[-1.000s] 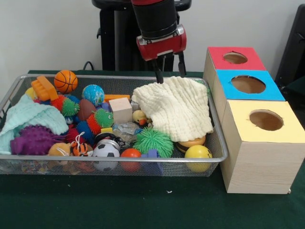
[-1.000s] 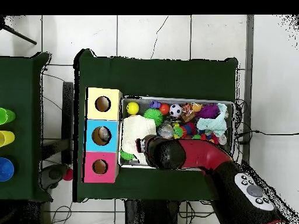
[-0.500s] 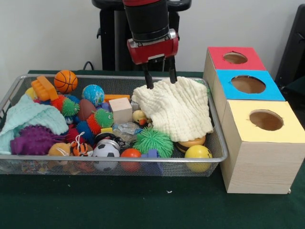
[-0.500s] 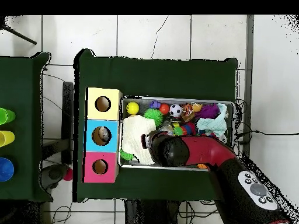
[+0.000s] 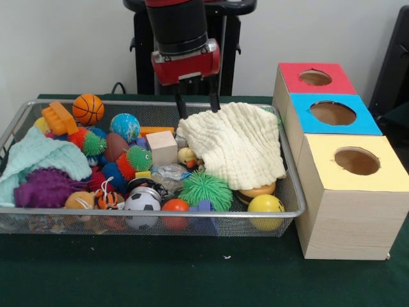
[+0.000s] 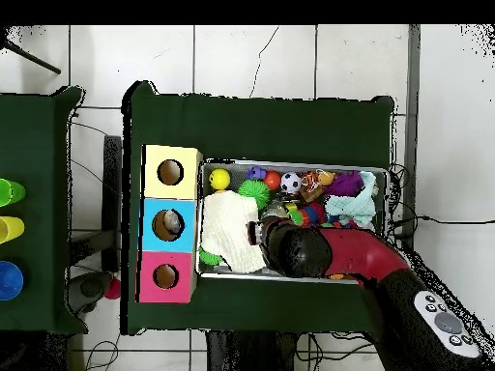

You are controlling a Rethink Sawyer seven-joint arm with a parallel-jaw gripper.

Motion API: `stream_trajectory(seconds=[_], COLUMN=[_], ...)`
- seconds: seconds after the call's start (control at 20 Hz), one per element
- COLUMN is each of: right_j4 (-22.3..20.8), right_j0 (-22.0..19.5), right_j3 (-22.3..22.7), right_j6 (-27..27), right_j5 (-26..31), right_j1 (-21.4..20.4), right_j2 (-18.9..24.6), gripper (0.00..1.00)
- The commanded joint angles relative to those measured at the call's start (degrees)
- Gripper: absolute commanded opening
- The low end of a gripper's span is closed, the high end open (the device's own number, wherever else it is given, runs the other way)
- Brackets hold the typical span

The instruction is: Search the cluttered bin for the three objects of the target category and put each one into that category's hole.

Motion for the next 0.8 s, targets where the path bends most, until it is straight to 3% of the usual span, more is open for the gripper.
stream_trajectory(seconds=[0.05, 0.5, 0.8], right_j4=[-2.52, -4.39, -6.66], right_j0=[-3.29, -6.27, -8.08], right_j3=[-5.86, -9.24, -11.58], right_j6=[-4.33, -7.43, -8.70], right_j5=[1.84, 2.93, 0.77], right_j1=[1.35, 4.72, 10.73], right_j2=[2.21, 2.98, 2.77], gripper=[1.00, 1.00, 1.00])
